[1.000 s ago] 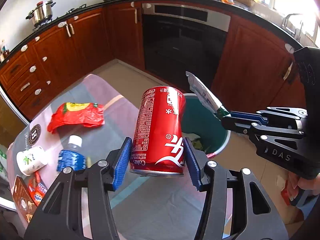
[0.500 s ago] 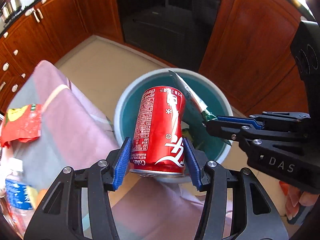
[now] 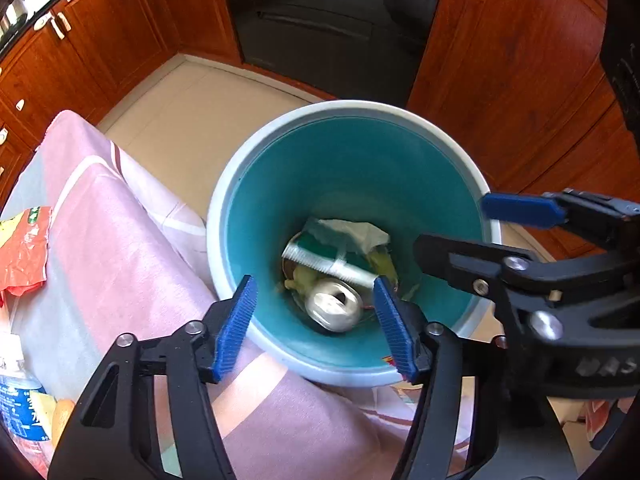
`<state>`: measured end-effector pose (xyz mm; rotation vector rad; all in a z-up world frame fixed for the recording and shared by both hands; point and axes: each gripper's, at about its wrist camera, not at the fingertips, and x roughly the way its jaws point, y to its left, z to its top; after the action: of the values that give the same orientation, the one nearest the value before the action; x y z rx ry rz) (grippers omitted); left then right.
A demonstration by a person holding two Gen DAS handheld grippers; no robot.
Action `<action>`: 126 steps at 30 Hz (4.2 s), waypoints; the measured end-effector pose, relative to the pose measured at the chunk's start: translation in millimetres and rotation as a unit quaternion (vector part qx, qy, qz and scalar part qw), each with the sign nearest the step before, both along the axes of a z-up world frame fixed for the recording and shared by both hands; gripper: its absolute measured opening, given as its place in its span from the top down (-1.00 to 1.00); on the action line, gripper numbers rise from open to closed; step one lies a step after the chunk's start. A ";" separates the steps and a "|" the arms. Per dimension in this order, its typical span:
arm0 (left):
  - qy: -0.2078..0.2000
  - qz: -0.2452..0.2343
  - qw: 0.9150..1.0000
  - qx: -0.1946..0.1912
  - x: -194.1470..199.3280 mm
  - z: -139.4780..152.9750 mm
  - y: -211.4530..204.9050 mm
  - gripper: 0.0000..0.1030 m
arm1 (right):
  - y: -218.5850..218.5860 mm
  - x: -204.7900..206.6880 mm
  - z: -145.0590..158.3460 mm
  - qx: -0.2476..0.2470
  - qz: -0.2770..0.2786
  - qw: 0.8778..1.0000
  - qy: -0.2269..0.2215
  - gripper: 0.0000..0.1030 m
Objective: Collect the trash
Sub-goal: 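Carry the can and snack bag over the bin and open both tools, then move both tools back over the table, then grasp the plastic water bottle with the left tool while the right tool grasps the orange peel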
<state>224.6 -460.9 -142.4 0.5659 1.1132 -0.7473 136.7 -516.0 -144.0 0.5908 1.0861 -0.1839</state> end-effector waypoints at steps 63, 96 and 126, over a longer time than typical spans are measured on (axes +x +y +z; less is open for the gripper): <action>-0.013 0.185 0.979 -0.086 44.9 54.2 320.6 -0.28 | 269.9 85.3 58.8 -0.062 0.223 0.972 -0.028 -0.29; -0.050 0.187 0.978 -0.075 35.8 59.8 325.3 -0.26 | 253.0 92.1 50.3 -0.081 0.195 0.976 -0.048 0.74; -0.036 0.201 0.975 -0.090 26.4 60.7 330.7 -0.27 | 263.2 78.6 31.5 -0.080 0.196 0.977 -0.032 0.03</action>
<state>251.0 -130.3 -81.7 0.2006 1.0378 -0.4649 215.3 -252.9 -112.5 0.2287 1.0931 0.0918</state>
